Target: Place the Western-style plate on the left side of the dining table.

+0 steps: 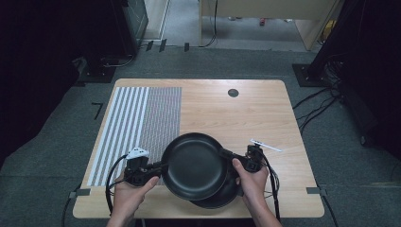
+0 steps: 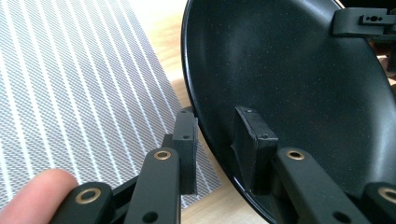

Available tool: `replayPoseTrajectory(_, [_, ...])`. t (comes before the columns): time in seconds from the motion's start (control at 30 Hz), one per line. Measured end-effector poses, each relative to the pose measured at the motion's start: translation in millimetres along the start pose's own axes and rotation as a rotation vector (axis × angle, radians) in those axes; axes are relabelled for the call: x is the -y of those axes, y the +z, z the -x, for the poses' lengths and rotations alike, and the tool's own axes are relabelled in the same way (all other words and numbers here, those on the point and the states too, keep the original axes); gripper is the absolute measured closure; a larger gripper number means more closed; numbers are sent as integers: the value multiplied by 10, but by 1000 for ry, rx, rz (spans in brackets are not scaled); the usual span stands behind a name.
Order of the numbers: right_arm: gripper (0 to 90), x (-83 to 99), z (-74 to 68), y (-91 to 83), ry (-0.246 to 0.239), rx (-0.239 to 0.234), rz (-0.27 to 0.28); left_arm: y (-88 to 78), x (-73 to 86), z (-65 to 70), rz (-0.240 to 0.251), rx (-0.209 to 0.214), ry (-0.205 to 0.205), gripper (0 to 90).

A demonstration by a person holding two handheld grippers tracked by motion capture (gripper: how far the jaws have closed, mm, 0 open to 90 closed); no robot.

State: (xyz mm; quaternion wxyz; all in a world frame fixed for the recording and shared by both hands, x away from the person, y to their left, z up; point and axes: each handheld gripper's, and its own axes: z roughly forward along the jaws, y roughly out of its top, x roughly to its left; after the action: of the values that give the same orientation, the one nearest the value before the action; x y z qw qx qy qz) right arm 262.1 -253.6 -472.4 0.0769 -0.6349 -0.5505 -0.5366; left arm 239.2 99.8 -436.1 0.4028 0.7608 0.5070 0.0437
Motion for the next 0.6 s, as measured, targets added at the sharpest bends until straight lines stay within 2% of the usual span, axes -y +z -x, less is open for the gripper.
replayPoseTrajectory(0.3, [820, -142, -181, 214, -27, -21, -15, -144, -75, -185, 30, -8, -31, 717])
replayPoseTrajectory(0.6, [820, -260, -381, 494, -50, -30, -31, -262, -124, -435, 77, -16, -96, 726])
